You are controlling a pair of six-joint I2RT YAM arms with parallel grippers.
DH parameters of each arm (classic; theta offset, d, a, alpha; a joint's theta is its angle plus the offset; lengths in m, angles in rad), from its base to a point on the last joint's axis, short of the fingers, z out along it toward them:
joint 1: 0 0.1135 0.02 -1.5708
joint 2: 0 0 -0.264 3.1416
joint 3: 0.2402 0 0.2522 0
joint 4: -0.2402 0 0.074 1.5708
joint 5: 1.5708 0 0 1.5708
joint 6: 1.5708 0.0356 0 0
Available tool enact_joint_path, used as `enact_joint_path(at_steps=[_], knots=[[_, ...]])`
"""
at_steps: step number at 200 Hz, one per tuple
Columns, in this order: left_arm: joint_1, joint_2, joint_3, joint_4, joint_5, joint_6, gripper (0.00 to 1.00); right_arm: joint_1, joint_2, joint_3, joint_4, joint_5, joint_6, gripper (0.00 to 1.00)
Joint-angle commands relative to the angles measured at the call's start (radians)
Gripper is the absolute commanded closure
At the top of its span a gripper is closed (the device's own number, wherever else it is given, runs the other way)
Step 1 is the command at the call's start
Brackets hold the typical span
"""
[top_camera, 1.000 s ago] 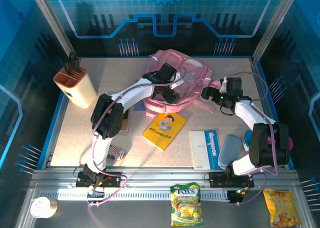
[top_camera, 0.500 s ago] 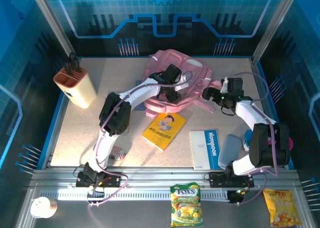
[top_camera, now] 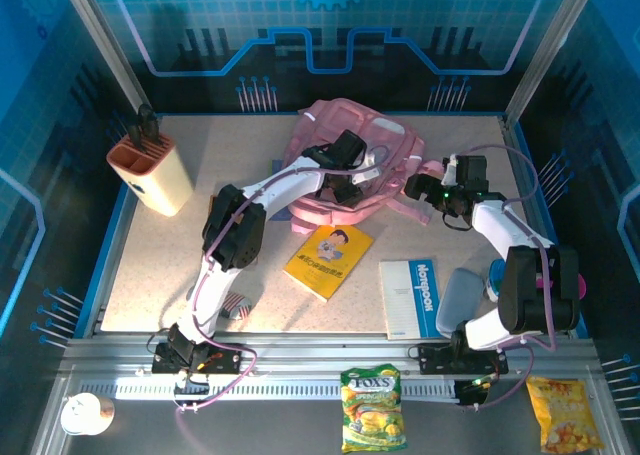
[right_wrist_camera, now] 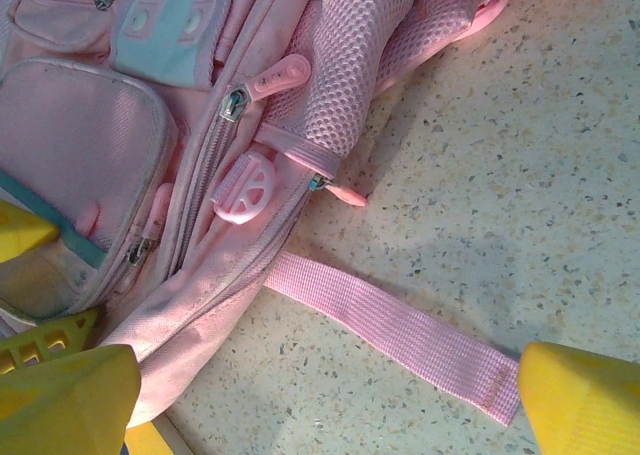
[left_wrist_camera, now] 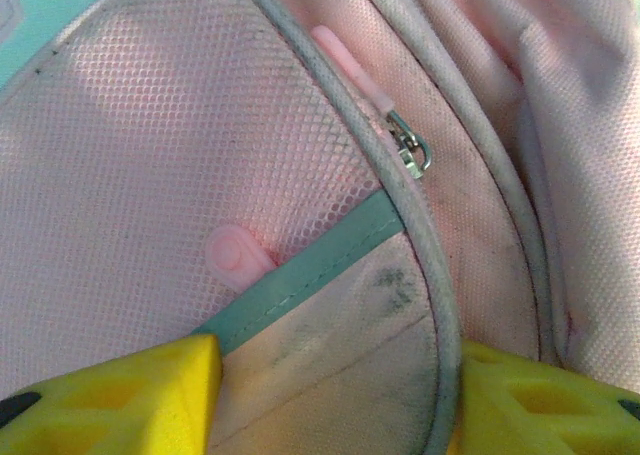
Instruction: Pack books, pencil case, and school supplies into a backpack
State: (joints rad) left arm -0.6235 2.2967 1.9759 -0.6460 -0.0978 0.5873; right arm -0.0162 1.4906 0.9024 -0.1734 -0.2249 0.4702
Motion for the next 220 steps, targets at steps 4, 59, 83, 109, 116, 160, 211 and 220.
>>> enact_joint_path(at_steps=[4,59,83,109,116,160,211,220], knots=[[-0.007,0.044,0.045,-0.07,-0.049,0.056,0.42,-0.017,0.013,0.009,-0.021,-0.024,0.008,0.03],[-0.016,0.034,0.045,-0.056,-0.067,0.074,0.51,-0.019,0.021,0.01,-0.016,-0.026,0.007,0.04],[-0.013,-0.001,0.033,0.007,-0.085,0.003,0.69,-0.018,0.028,0.012,-0.003,-0.034,-0.015,0.05],[-0.001,-0.035,0.033,-0.003,-0.025,-0.062,0.77,-0.019,0.048,0.011,0.05,-0.11,-0.055,0.07],[0.002,-0.042,0.029,-0.007,-0.012,-0.071,0.81,-0.02,0.055,0.009,0.069,-0.135,-0.06,0.07],[0.03,-0.1,-0.003,0.003,0.071,-0.128,0.96,-0.018,0.112,0.0,0.19,-0.238,-0.058,0.12],[0.084,-0.216,-0.113,0.108,0.214,-0.214,1.0,-0.019,0.176,0.005,0.295,-0.281,-0.017,0.17],[0.094,-0.234,-0.133,0.126,0.23,-0.231,1.0,-0.018,0.189,0.011,0.304,-0.283,-0.013,0.17]])
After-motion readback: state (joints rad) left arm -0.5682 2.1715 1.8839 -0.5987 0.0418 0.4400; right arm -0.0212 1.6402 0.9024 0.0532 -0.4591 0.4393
